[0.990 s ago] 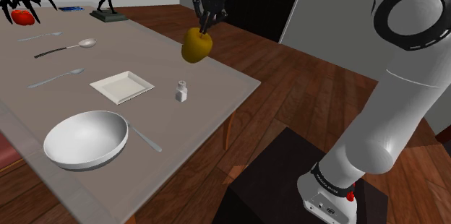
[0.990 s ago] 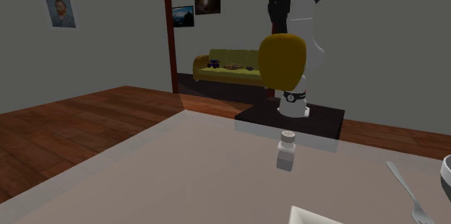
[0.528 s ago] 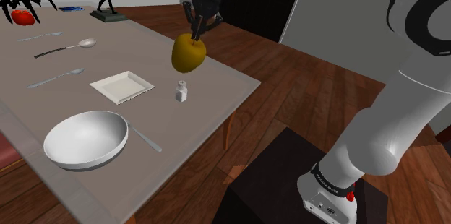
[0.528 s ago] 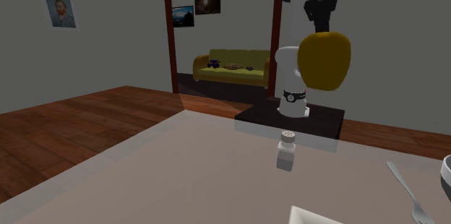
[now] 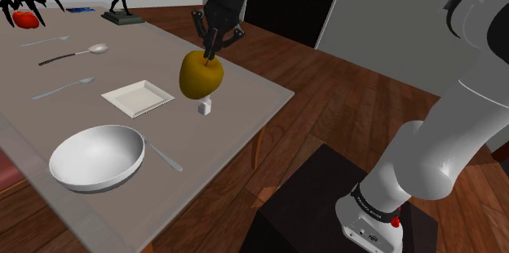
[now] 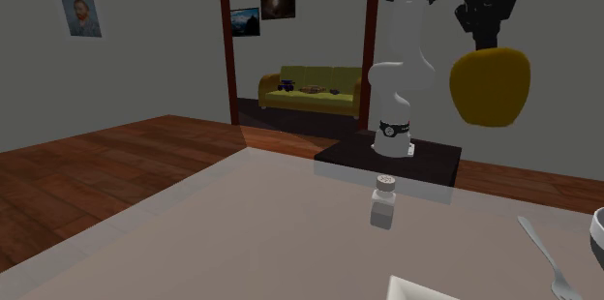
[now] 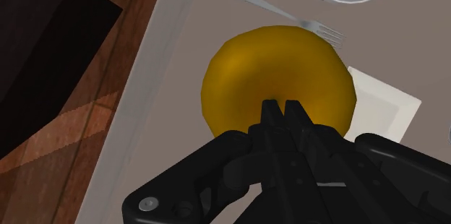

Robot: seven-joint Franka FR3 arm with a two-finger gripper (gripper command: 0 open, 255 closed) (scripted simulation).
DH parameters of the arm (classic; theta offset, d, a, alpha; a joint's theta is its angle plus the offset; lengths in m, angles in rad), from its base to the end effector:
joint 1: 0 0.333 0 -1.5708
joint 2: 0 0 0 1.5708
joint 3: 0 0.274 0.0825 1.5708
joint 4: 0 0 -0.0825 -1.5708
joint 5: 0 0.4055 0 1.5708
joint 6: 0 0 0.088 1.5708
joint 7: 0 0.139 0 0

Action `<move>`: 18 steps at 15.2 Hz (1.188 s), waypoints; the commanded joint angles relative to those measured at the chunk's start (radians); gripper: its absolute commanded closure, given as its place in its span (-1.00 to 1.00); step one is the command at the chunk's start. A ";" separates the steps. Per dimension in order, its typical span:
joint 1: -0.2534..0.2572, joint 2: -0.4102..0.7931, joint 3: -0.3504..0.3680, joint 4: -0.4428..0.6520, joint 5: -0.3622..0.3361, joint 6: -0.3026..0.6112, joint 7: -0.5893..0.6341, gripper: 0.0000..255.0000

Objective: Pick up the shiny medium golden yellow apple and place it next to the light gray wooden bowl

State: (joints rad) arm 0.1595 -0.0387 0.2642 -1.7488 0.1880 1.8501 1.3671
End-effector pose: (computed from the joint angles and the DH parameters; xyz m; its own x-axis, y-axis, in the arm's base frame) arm 0.5305 0.2635 0.5109 0.5594 -0.8162 -0.1444 -0.8268 -0.5372 -0.1666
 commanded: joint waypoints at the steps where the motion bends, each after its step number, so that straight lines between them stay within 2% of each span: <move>1: 0.002 -0.004 0.002 -0.024 0.002 0.021 0.001 1.00; 18: 0.007 0.014 0.008 -0.231 0.014 0.244 -0.033 1.00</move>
State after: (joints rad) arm 0.1669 -0.0261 0.2725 -1.9682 0.2012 2.0798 1.3368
